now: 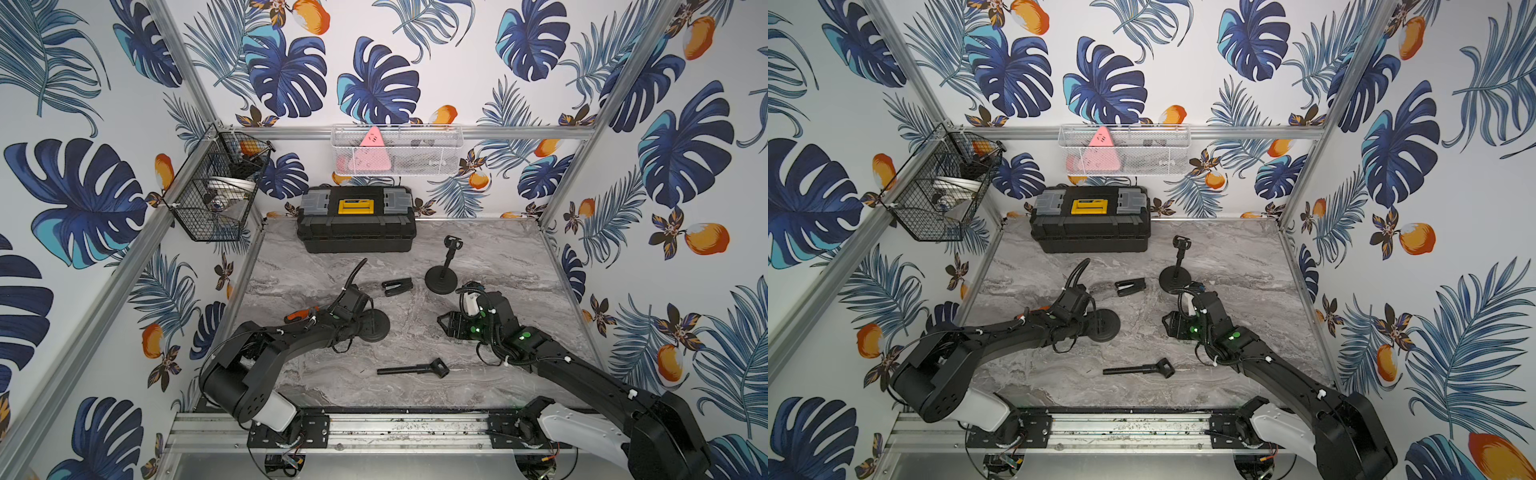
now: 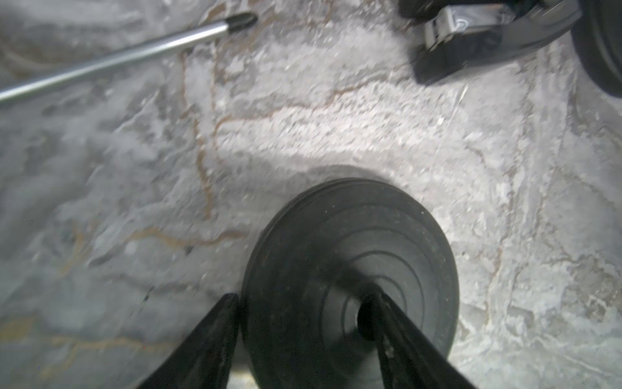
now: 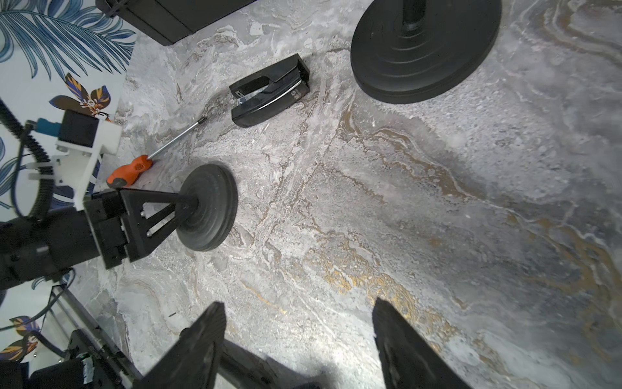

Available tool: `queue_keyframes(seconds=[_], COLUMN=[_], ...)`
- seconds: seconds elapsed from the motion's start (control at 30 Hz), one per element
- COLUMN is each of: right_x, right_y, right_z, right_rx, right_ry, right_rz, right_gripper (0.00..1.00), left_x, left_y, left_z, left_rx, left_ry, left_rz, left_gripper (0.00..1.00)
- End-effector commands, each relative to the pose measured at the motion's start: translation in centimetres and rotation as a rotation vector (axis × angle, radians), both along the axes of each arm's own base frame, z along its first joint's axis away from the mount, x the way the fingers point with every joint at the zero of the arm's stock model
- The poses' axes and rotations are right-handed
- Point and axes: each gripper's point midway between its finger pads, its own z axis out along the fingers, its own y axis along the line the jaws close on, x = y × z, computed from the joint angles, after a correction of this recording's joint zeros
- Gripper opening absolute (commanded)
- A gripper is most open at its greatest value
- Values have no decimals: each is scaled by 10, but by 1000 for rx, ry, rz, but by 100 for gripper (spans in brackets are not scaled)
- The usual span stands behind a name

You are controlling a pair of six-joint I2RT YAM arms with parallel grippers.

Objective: Assemble a microphone stand
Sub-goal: Move the microphone stand base to the center of the board, then pick up the microphone stand pole from the center of the board.

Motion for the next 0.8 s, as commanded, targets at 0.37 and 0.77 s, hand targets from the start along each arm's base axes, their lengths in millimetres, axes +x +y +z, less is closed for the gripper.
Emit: queue_keyframes(seconds=[0.37,0.77], right_x=[5,9], right_y=[-35,-48], right_z=[-5,7], right_rx=[30,118], right_ry=[79,72], right_rz=[-84,-157], right_gripper=[86,93], left_x=[-11,-55], left_y=[-33,-122], left_z=[23,126], left_rx=[19,42], left_ry=[1,-312], left_rz=[-104,-745], left_gripper=[77,79])
